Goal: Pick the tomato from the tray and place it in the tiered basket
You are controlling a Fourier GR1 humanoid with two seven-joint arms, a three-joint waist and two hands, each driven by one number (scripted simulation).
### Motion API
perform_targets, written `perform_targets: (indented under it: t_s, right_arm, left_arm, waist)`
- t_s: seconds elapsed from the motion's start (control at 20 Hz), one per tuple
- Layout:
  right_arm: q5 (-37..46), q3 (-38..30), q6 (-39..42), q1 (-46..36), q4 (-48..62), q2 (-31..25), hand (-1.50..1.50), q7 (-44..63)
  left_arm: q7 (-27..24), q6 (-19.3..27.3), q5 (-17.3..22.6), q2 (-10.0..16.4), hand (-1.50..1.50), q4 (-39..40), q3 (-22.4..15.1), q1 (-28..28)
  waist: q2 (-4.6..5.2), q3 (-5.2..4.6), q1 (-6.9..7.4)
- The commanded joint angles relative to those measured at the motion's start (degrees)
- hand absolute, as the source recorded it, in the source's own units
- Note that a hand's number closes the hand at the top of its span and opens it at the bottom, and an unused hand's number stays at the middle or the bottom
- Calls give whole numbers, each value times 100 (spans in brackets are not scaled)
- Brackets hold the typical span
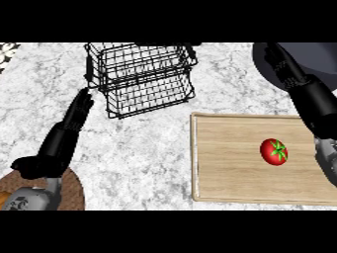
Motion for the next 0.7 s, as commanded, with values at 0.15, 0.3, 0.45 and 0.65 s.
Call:
perform_targets:
  t_s: [0.15, 0.3, 0.45, 0.65]
  right_arm:
    - [-1069, -1043, 505, 1453, -469, 215, 150, -2012]
    - [-801, -2041, -879, 1821, 519, 285, 150, -1703]
    - [-1816, -2450, -681, 2351, 662, 1315, -150, -2637]
    - [-1388, -2342, 646, 3141, 714, 960, -150, -4025]
  left_arm:
    - [853, -31, 323, 80, 0, 40, 245, 119]
    - [1083, 5, 508, -156, 0, 182, 125, 351]
    - [1260, -40, 639, -222, 0, 173, 95, 349]
    - [1995, -46, 706, -270, 0, 76, 16, -240]
  waist:
    - [92, -33, -263]
    - [193, -19, -683]
    - [150, -16, -478]
    - [115, -52, -200]
